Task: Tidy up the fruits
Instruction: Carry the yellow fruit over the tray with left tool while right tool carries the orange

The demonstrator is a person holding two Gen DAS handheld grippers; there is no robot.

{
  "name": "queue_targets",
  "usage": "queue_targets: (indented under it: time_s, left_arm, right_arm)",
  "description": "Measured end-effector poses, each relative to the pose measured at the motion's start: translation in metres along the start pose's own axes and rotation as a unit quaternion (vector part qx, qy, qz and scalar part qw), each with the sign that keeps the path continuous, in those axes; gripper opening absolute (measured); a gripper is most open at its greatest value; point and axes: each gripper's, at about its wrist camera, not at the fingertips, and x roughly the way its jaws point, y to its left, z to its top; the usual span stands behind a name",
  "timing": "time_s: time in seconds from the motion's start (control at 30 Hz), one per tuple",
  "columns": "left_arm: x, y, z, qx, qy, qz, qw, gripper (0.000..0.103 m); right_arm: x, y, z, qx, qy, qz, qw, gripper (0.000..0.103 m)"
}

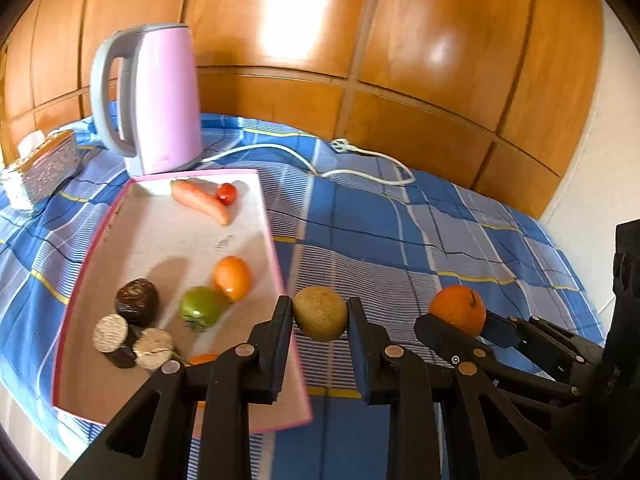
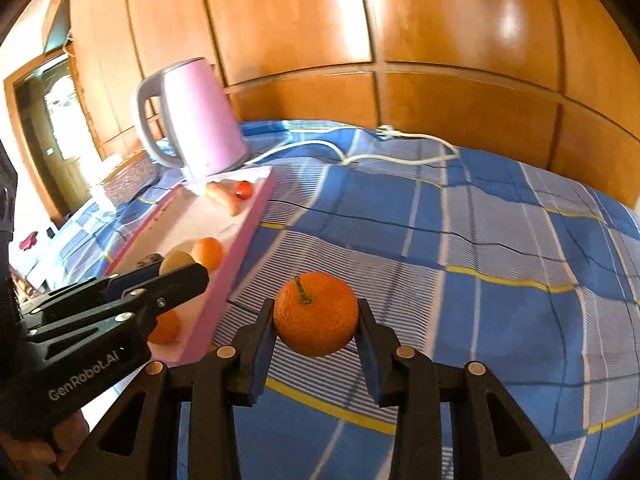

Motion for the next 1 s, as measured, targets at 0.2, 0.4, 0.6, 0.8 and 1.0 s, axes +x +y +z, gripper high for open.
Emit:
queue_targets:
  time_s: [0.2, 0.4, 0.6, 0.8, 1.0]
  left_arm:
    - [-0.004, 0.033, 0.009, -0.032, -0.006, 0.018, 0.9993, 0.027]
    - [-0.012, 0.081, 0.018, -0.083, -0.019, 0.038, 0.9956, 0.027]
    - [-0.017, 0.118, 0.027, -0.117, -0.027, 0.044, 0.9918, 0.027]
    - [-0.017, 0.135, 0.031, -0.13, -0.032, 0.044, 0.9901, 0.027]
    - [-0.01, 0.142, 0.037, -0.138, -0.031, 0.034, 0.9894, 0.027]
  right_arm:
    - [0.011, 0.021, 0.014, -0.016, 0.014, 0.038, 0.999, 0.038]
    - [0.022, 0.052, 0.027, -0.049, 0.022, 0.067, 0.996, 0.038]
    - [0.037, 0.079, 0.04, -0.069, 0.025, 0.091, 0.993, 0.038]
    - [0.06, 0.093, 0.055, -0.071, 0.036, 0.101, 0.992, 0.038]
    - [0.077, 0.1, 0.067, -0.067, 0.046, 0.105, 0.991, 0.038]
